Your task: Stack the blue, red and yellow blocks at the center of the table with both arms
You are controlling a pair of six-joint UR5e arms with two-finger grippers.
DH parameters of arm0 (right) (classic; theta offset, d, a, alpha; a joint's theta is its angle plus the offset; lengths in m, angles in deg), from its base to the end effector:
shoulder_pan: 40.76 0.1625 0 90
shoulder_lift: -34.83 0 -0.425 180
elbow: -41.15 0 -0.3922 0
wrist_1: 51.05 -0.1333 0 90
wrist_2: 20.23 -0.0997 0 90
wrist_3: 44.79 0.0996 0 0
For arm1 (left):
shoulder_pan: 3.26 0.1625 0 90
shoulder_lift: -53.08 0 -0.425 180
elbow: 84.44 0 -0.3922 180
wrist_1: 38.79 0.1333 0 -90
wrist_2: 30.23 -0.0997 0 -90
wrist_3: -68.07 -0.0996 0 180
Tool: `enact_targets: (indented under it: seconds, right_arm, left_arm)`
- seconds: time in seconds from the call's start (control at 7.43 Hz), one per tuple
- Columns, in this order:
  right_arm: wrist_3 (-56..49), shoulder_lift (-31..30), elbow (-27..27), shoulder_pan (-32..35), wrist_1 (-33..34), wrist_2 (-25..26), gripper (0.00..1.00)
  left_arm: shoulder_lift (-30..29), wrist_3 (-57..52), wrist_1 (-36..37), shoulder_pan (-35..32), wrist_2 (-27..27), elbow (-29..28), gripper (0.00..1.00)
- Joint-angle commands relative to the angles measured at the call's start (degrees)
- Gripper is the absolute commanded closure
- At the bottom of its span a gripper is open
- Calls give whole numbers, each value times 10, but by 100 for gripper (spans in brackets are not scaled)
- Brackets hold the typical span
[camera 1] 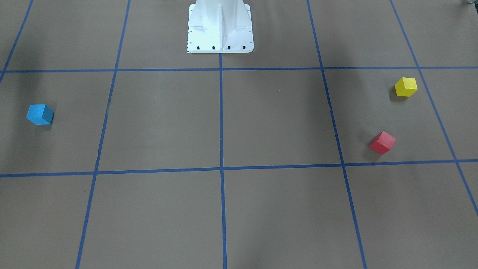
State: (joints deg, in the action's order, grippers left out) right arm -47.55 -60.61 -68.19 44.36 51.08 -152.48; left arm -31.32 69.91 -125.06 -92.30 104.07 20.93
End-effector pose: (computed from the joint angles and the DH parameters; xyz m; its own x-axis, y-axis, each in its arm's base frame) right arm 0.0285 -0.4464 0.5620 0.7308 -0.1315 0.6698 0.1204 0.9907 0.0632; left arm -0.0562 -0.4527 0.5793 0.7145 0.0535 -0.6976 0.0063 0.9965 0.0829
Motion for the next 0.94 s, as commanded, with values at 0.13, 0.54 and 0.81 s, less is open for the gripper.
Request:
enact_targets:
  seconds: [0.13,0.54,0.81]
  right_arm:
    - [30,-4,1,-40,-25,-25,0]
    - [263,-37,11,-134,-215,-9,0]
    - [384,-40,18,-207,-283,3,0]
  left_arm:
    - [1,0,0,1,0,0,0]
    - [-1,0,0,1,0,0,0]
    - [-1,0,0,1,0,0,0]
